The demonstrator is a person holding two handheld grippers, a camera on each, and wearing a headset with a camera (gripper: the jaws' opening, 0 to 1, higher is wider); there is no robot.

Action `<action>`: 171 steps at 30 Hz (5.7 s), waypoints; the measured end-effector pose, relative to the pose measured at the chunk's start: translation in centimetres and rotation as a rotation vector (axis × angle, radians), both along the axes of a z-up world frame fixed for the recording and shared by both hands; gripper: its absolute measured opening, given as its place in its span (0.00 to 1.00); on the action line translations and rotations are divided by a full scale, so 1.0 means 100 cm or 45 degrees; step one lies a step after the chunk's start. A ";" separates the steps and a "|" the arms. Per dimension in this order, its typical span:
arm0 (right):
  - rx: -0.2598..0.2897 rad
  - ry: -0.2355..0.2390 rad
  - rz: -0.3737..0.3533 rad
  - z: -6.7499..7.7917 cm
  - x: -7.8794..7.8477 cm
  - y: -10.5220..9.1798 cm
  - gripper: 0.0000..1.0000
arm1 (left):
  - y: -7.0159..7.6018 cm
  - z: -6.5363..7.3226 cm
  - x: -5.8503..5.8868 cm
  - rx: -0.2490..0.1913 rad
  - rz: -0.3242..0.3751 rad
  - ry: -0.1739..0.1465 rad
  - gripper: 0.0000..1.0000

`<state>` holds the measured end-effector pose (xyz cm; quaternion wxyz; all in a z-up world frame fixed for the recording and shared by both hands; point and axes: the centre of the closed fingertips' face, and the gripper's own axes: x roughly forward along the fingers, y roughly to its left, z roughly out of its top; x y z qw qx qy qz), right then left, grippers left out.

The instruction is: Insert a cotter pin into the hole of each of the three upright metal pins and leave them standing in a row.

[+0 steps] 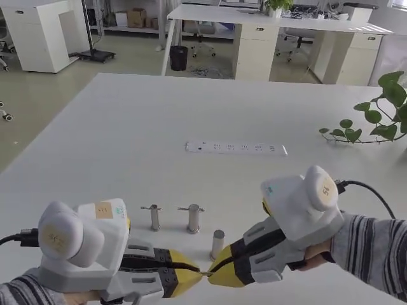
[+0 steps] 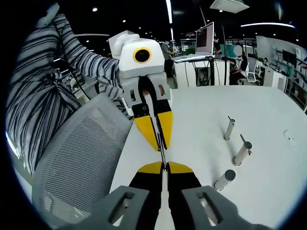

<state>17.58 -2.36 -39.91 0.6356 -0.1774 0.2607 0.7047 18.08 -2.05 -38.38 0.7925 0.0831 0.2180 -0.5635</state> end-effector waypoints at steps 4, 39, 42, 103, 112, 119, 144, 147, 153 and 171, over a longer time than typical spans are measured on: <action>-0.023 -0.049 0.013 -0.003 0.002 -0.002 0.00 | 0.001 -0.004 0.005 0.018 0.036 -0.027 0.03; -0.233 -0.210 -0.181 -0.032 0.077 -0.074 0.00 | -0.014 -0.051 0.072 0.111 0.593 -0.113 0.26; -0.239 -0.210 -0.187 -0.035 0.082 -0.076 0.00 | -0.018 -0.056 0.078 0.102 0.621 -0.097 0.26; -0.252 -0.234 -0.057 -0.044 0.100 -0.049 0.00 | -0.041 -0.087 0.107 0.154 0.647 -0.055 0.10; -0.264 -0.233 -0.055 -0.044 0.100 -0.043 0.00 | -0.041 -0.087 0.108 0.150 0.637 -0.056 0.10; -0.268 -0.249 -0.103 -0.044 0.105 -0.042 0.02 | -0.040 -0.087 0.108 0.143 0.656 -0.048 0.10; -0.231 -0.211 -0.153 -0.039 0.099 -0.044 0.00 | -0.039 -0.087 0.108 0.124 0.700 -0.052 0.10; -0.228 -0.221 -0.149 -0.039 0.099 -0.042 0.00 | -0.039 -0.087 0.107 0.117 0.713 -0.046 0.10; -0.224 -0.233 -0.145 -0.039 0.099 -0.039 0.00 | -0.039 -0.087 0.108 0.105 0.735 -0.036 0.10; -0.238 -0.241 -0.151 -0.039 0.102 -0.039 0.00 | -0.040 -0.088 0.110 0.109 0.738 -0.029 0.10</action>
